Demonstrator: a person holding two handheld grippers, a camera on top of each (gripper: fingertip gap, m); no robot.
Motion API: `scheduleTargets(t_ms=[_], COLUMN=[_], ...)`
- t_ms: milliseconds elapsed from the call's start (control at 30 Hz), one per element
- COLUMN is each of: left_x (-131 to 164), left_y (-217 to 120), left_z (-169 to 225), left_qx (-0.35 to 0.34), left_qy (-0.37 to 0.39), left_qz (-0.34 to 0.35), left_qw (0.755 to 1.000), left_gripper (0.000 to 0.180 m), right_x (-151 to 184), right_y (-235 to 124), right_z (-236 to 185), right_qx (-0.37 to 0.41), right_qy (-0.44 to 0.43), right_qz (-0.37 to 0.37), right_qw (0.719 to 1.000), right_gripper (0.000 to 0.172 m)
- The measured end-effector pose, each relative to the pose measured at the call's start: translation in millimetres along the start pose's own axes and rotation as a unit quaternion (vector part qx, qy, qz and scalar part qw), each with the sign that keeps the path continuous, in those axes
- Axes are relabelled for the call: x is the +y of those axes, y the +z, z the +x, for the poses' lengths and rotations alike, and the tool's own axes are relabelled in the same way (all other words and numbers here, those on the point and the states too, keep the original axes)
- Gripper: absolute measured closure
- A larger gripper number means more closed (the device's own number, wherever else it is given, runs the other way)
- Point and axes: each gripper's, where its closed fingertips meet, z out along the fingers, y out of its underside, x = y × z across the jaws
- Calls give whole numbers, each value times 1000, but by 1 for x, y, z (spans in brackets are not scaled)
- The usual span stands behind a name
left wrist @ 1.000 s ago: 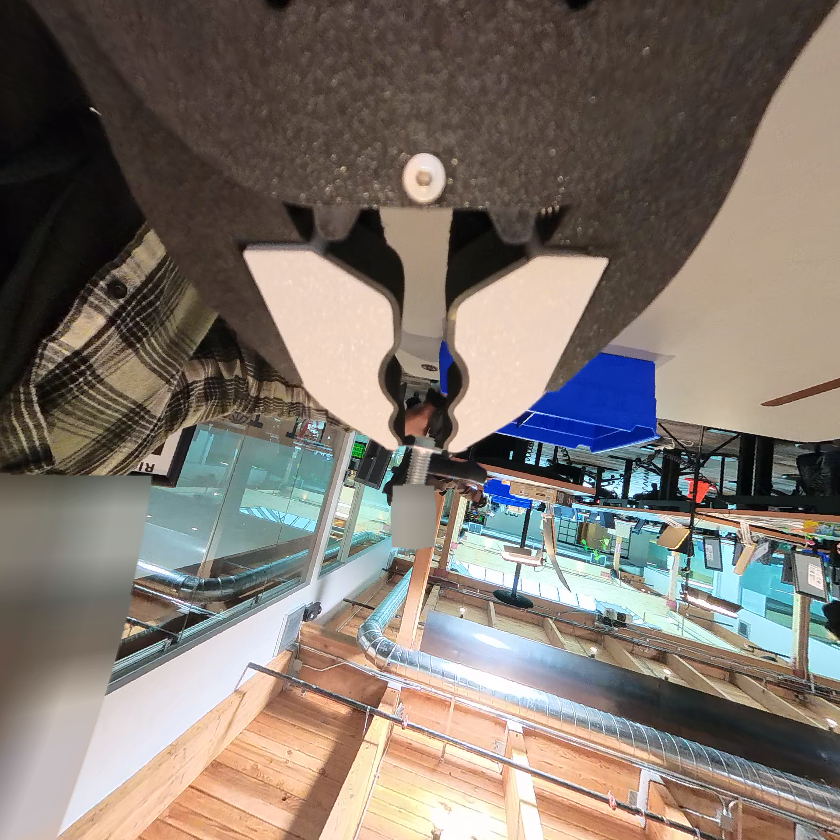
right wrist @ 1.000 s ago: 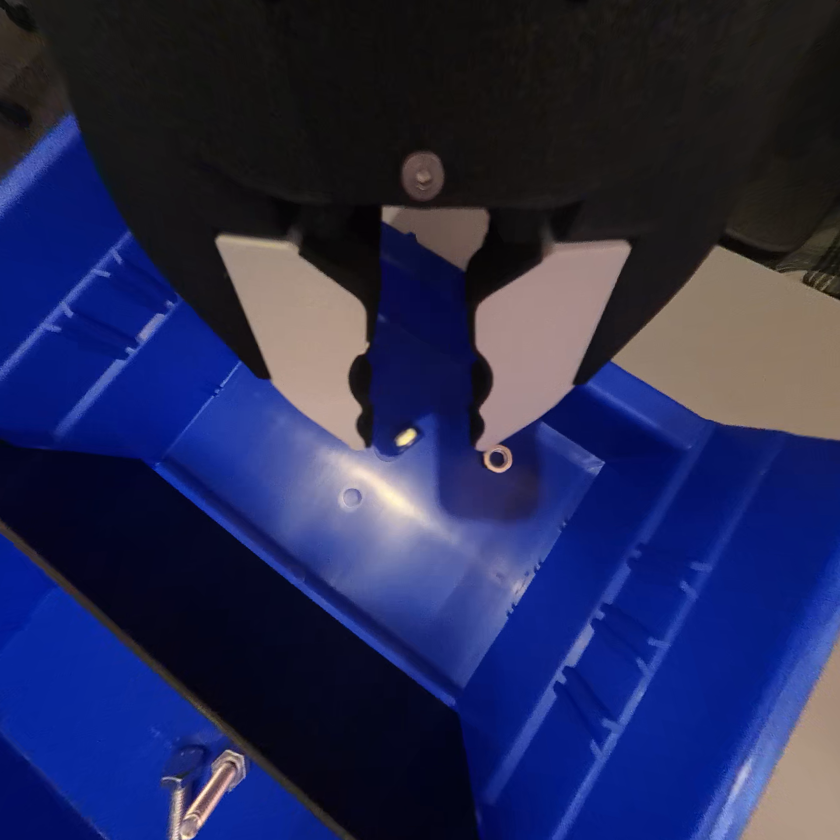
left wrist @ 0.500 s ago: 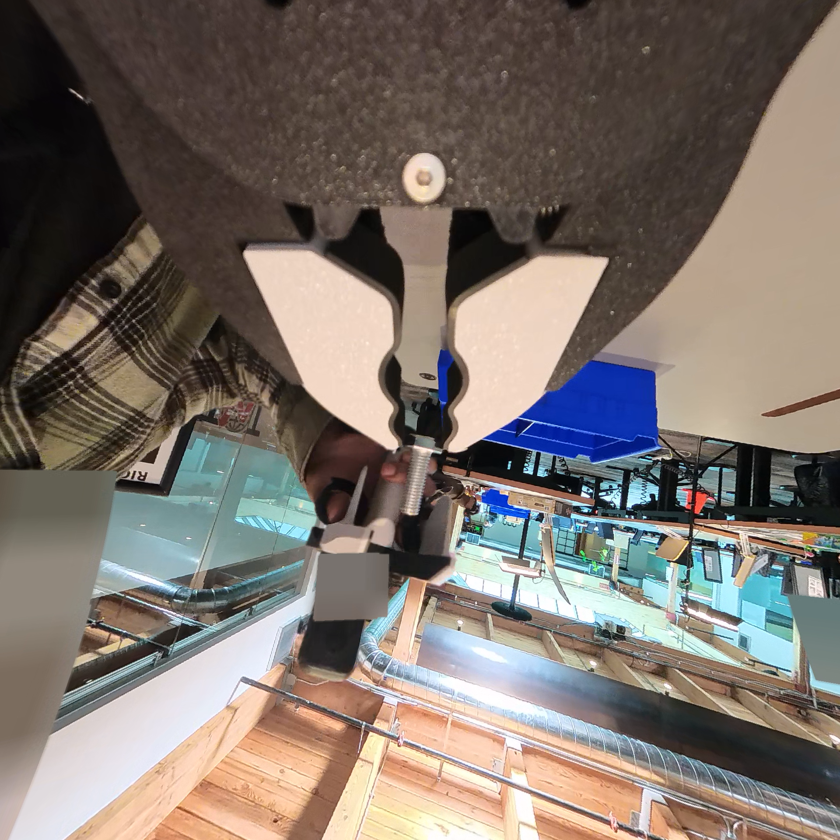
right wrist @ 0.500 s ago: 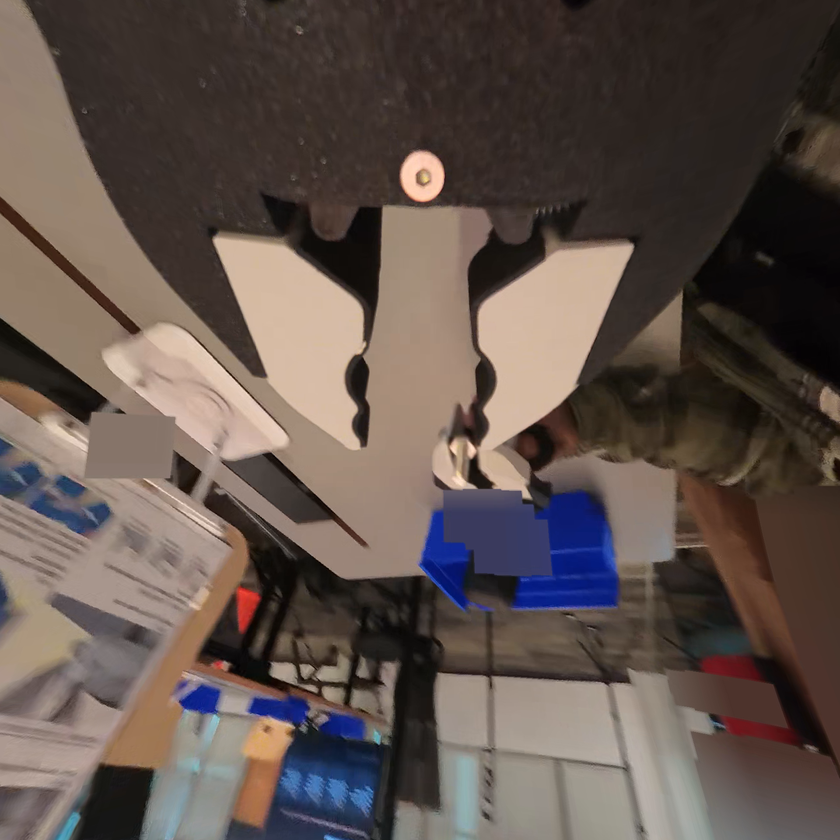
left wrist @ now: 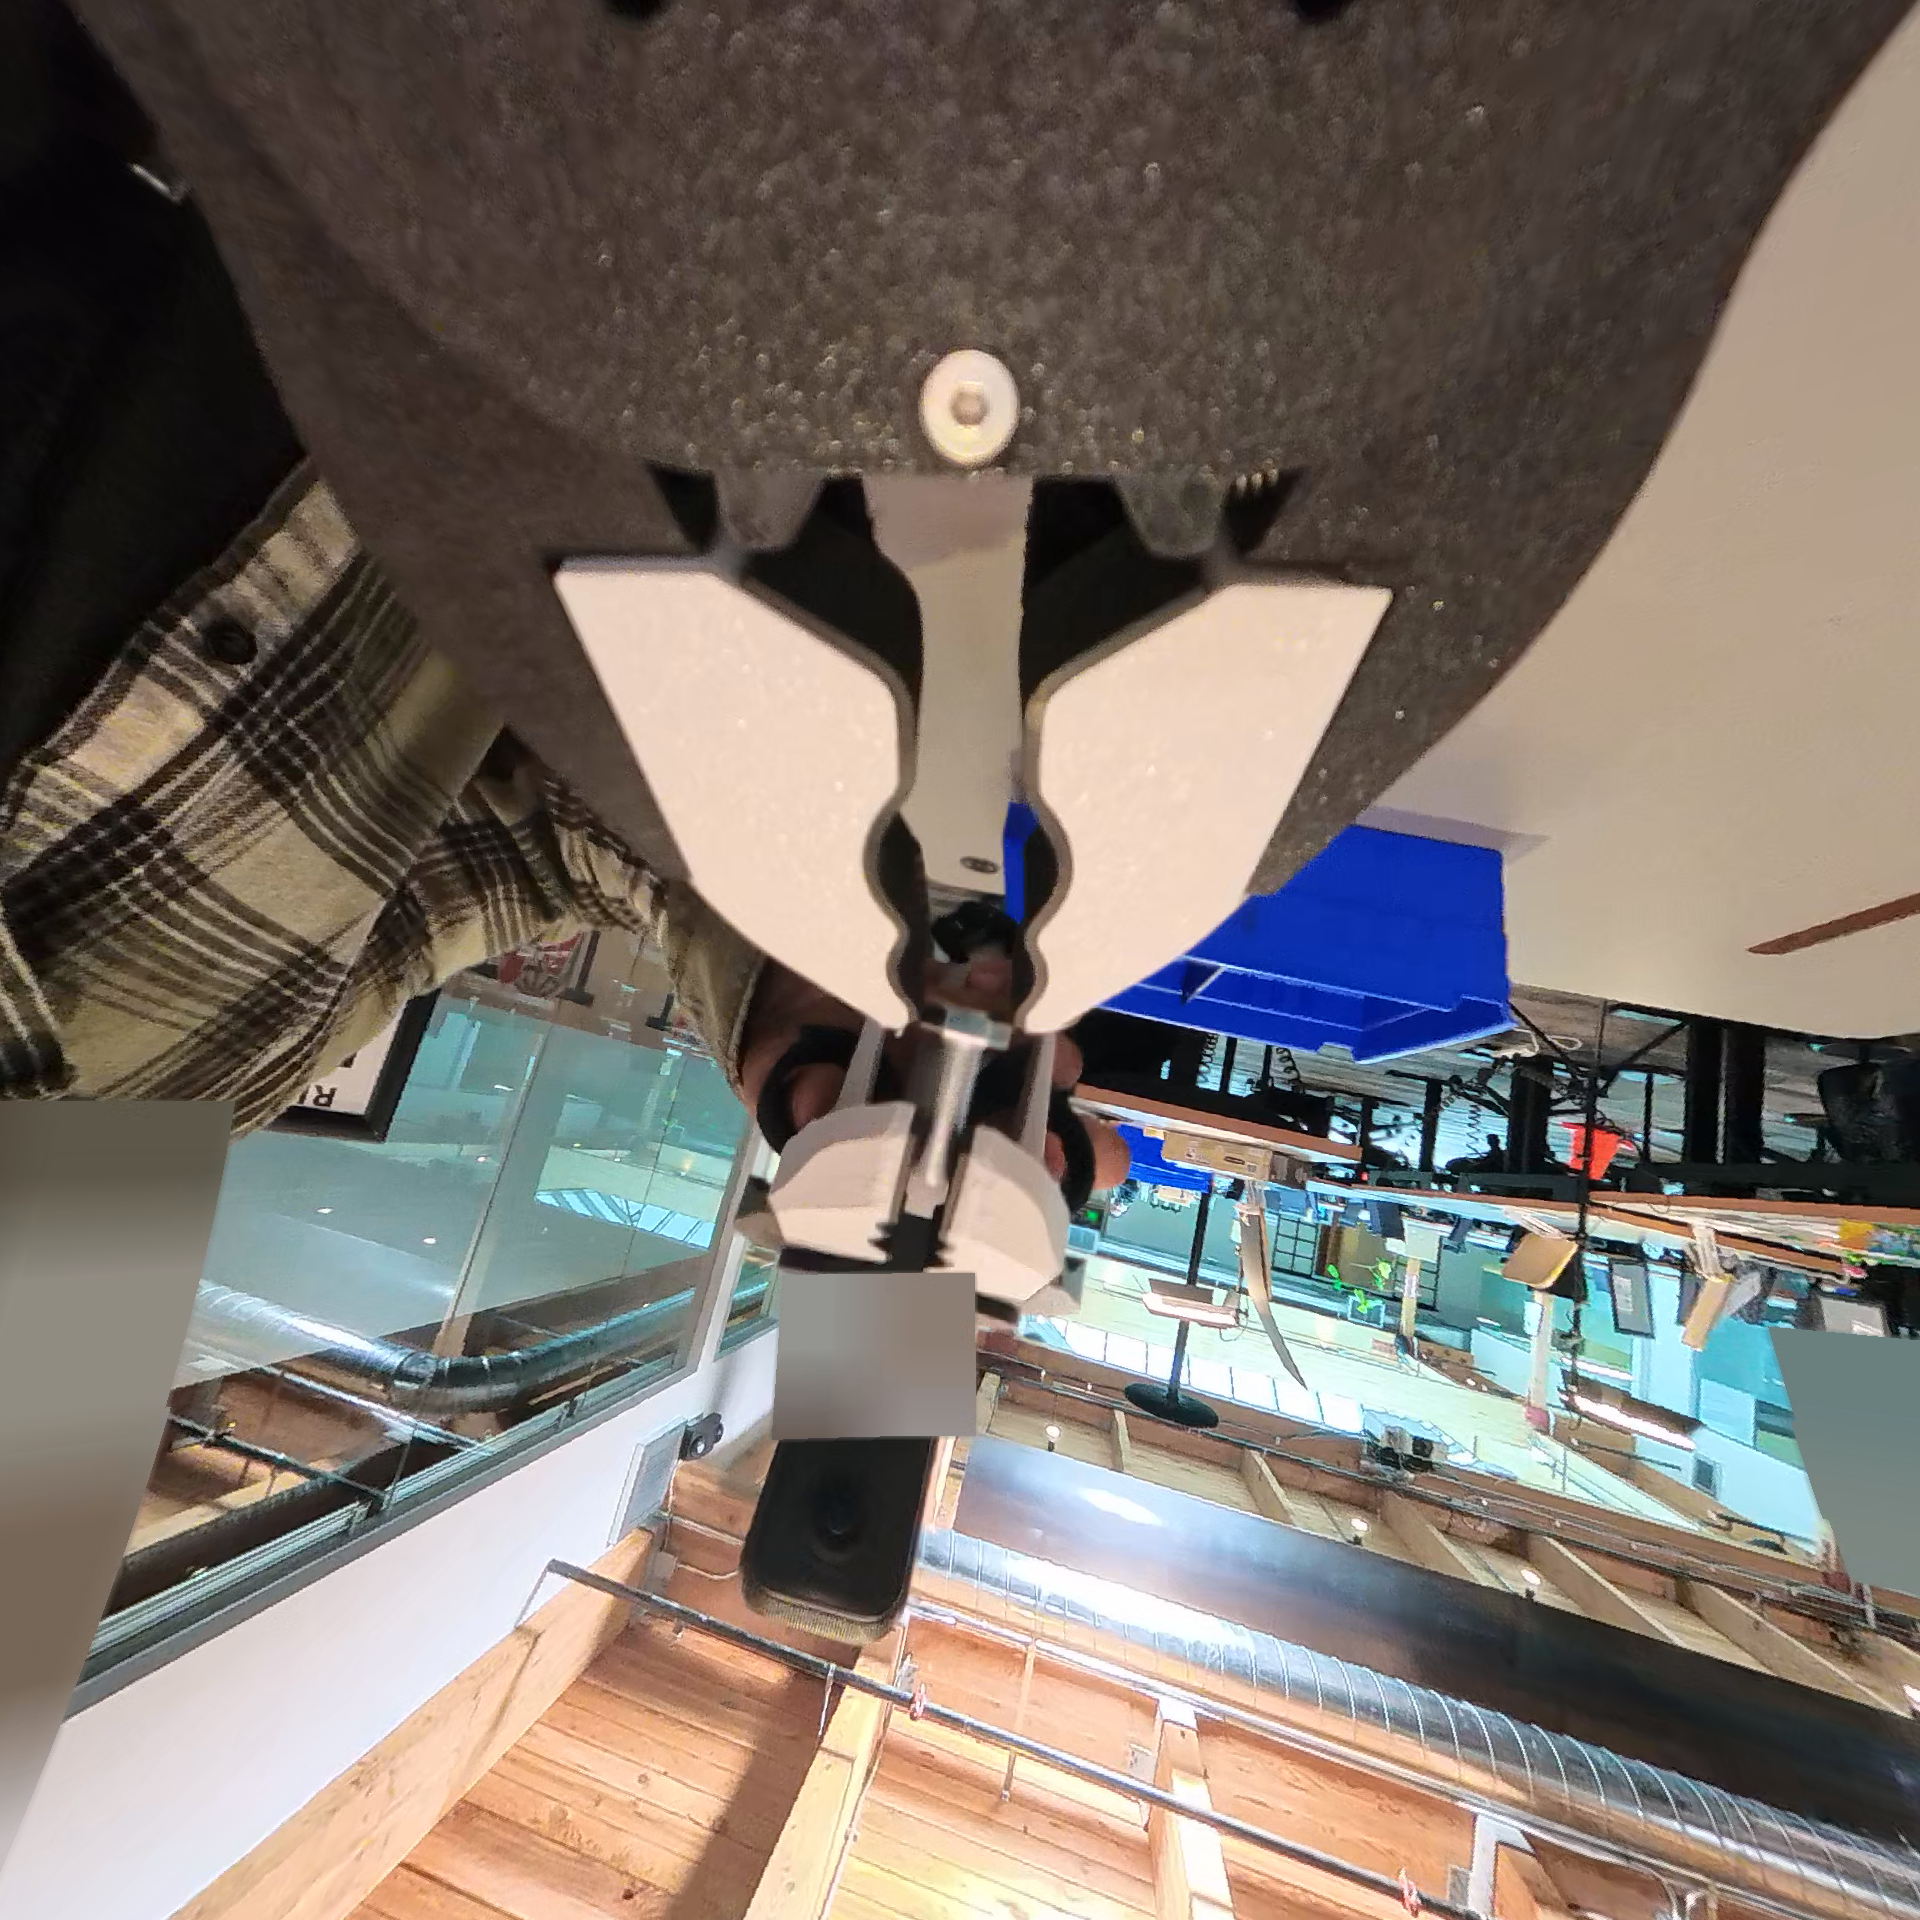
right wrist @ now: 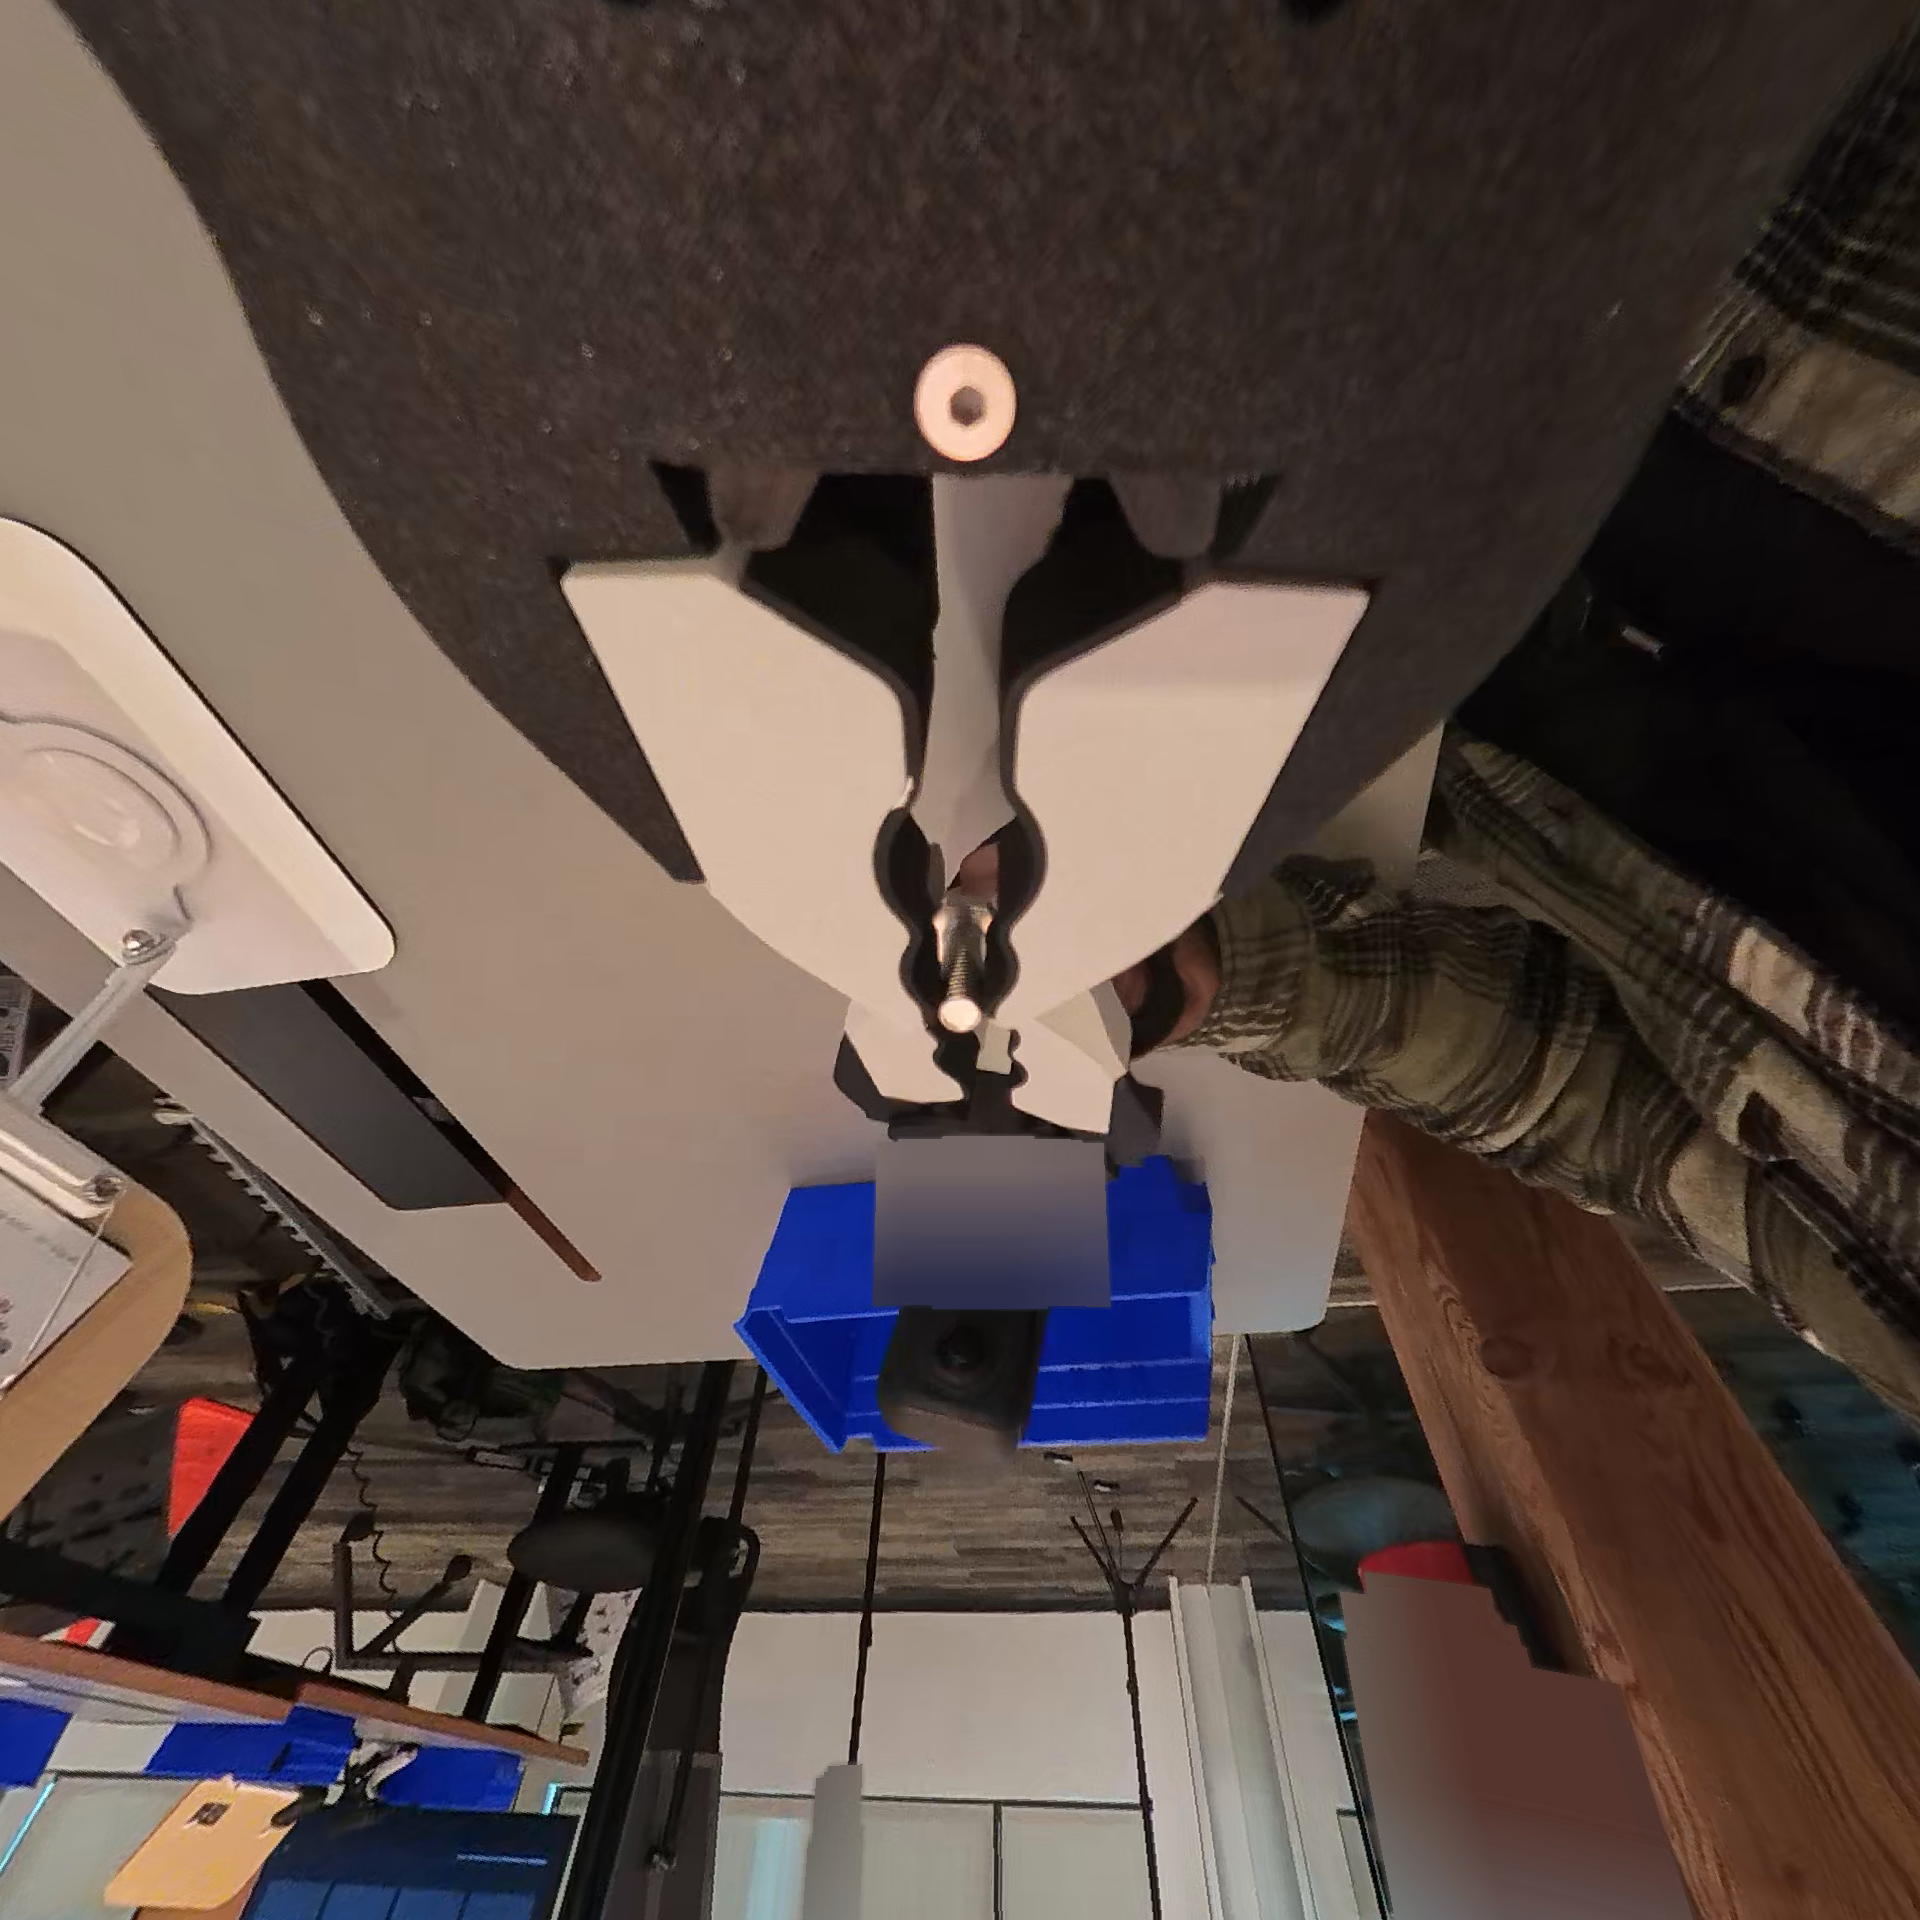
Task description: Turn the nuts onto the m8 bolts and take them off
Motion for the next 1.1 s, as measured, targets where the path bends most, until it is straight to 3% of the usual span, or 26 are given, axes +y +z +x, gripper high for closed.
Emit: scheduleTargets(t_ms=[133,233,333,400,467,633,800,967,1100], left_x=[4,0,-2,-1,1,6,9,7,8], left_y=[-1,-1,-1,1,2,0,0,-1,-2], left_z=[-12,-12,-10,-8,-9,-14,-15,-17,-19], left_qx=[-22,-21,-23,-19,-19,-22,-24,-26,-33], left_qy=[-33,-37,-30,-30,-29,-36,-40,-42,-39], left_qz=[-1,2,1,-4,-9,-18,-25,-23,-26], left_qw=[999,999,999,999,999,999,999,999,998], left_gripper=[146,136,129,128,127,130,131,132,131], right_x=[-9,13,65,112,159,248,280,264,193], right_y=[-46,-122,-220,-272,-302,-327,-333,-337,-333], right_z=[28,98,174,207,223,218,213,219,217], right_qx=[47,184,311,347,350,315,293,329,402], right_qy=[2,1,54,121,184,258,299,286,243], right_qz=[-17,-123,-251,-313,-352,-471,-495,-454,-325], right_qw=[999,975,915,876,849,783,762,777,821], right_gripper=[164,165,164,164,164,164,162,139,106])
